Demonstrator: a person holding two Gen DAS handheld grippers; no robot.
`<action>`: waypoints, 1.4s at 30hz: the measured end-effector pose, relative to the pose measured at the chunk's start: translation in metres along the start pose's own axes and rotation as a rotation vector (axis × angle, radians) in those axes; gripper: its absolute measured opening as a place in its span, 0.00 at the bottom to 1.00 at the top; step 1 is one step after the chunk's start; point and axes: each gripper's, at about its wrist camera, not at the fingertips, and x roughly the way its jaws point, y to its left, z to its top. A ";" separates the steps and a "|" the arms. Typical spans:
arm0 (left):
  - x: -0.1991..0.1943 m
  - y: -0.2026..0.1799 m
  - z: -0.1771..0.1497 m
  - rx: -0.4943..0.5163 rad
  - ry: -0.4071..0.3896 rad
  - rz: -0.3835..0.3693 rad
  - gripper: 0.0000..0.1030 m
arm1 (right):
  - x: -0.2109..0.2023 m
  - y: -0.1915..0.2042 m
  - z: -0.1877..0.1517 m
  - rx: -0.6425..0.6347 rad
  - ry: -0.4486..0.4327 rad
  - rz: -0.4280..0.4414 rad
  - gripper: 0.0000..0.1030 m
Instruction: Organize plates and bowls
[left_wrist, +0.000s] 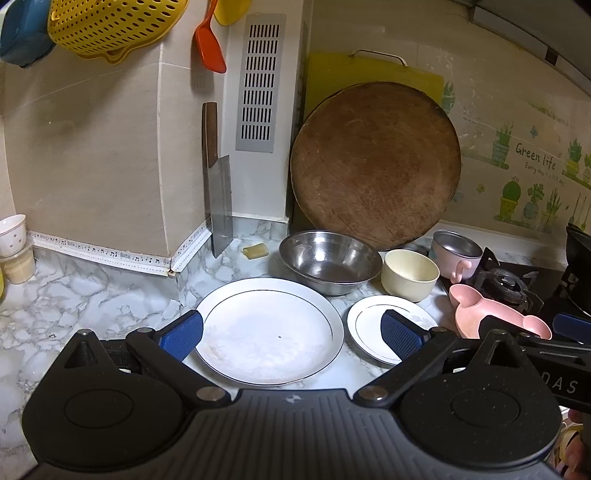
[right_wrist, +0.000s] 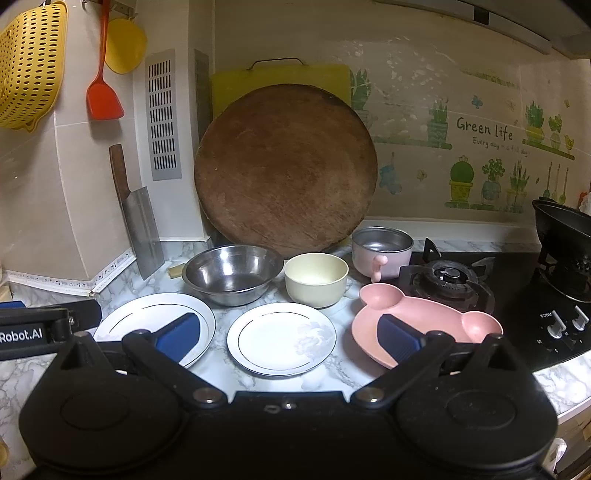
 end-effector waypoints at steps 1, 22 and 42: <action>0.000 0.000 0.001 -0.001 0.001 0.002 1.00 | 0.000 0.000 0.000 -0.001 -0.001 0.000 1.00; -0.003 -0.002 0.005 -0.009 -0.014 0.015 1.00 | 0.004 0.004 0.006 -0.019 -0.002 0.030 1.00; 0.004 0.002 0.010 -0.023 -0.021 0.007 1.00 | 0.010 0.004 0.013 -0.023 -0.020 0.035 1.00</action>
